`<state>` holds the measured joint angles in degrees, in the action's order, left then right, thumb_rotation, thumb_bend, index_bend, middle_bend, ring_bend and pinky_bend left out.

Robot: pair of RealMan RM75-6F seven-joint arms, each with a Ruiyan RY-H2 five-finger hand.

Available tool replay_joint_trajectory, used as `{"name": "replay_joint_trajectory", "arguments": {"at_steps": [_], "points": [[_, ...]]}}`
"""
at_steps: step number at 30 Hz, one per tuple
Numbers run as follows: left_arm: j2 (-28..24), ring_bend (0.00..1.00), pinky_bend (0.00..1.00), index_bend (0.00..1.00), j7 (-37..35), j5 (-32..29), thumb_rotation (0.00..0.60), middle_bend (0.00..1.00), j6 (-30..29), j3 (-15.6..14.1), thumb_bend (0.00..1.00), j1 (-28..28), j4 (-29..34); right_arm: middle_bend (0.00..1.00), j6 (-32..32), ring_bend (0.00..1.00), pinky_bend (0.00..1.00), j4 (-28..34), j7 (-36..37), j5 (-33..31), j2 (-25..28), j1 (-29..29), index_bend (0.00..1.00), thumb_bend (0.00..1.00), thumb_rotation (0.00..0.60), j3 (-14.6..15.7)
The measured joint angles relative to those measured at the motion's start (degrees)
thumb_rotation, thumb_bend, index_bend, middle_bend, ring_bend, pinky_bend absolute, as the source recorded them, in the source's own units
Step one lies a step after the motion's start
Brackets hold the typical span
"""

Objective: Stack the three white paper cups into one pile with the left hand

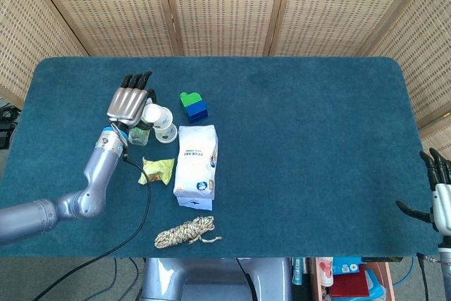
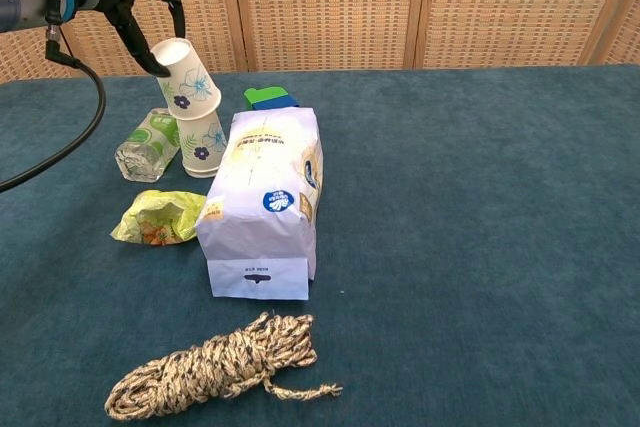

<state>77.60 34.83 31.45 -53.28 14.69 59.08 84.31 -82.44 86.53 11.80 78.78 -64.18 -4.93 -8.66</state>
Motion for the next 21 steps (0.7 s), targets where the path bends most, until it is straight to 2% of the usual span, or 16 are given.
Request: {"name": "replay_joint_trajectory", "arguments": {"at_steps": [11, 14, 16, 18, 21], "points": [[1.23, 0.0, 0.0, 0.49, 0.33, -0.84, 0.6, 0.0, 0.36, -0.84, 0.22, 0.6, -1.11, 0.0, -0.08, 0.0, 0.0, -0.13, 0.2, 0.08, -0.13, -0.01, 0.0, 0.0, 0.6, -0.07], [1.76, 0.0, 0.0, 0.38, 0.53, -1.52, 0.6, 0.0, 0.67, -1.11, 0.22, 0.77, -1.84, 0.0, -0.11, 0.0, 0.0, -0.13, 0.28, 0.06, -0.14, 0.01, 0.0, 0.0, 0.6, -0.09], [2.46, 0.0, 0.0, 0.23, 0.78, -2.13, 0.6, 0.0, 0.81, -1.4, 0.22, 0.92, -2.8, 0.0, -0.16, 0.0, 0.0, -0.14, 0.33, 0.06, -0.14, 0.02, 0.0, 0.0, 0.6, -0.12], [3.2, 0.0, 0.0, 0.14, 0.83, -2.64, 0.6, 0.0, 1.0, -1.69, 0.22, 0.98, -3.68, 0.0, -0.25, 0.0, 0.0, -0.17, 0.33, 0.06, -0.17, 0.04, 0.0, 0.0, 0.6, -0.17], [3.81, 0.0, 0.0, 0.06, 0.63, -2.38, 0.6, 0.0, 0.84, -2.12, 0.22, 0.8, -4.58, 0.0, -0.08, 0.0, 0.0, -0.2, 0.33, -0.02, -0.17, 0.01, 0.0, 0.0, 0.6, -0.16]]}}
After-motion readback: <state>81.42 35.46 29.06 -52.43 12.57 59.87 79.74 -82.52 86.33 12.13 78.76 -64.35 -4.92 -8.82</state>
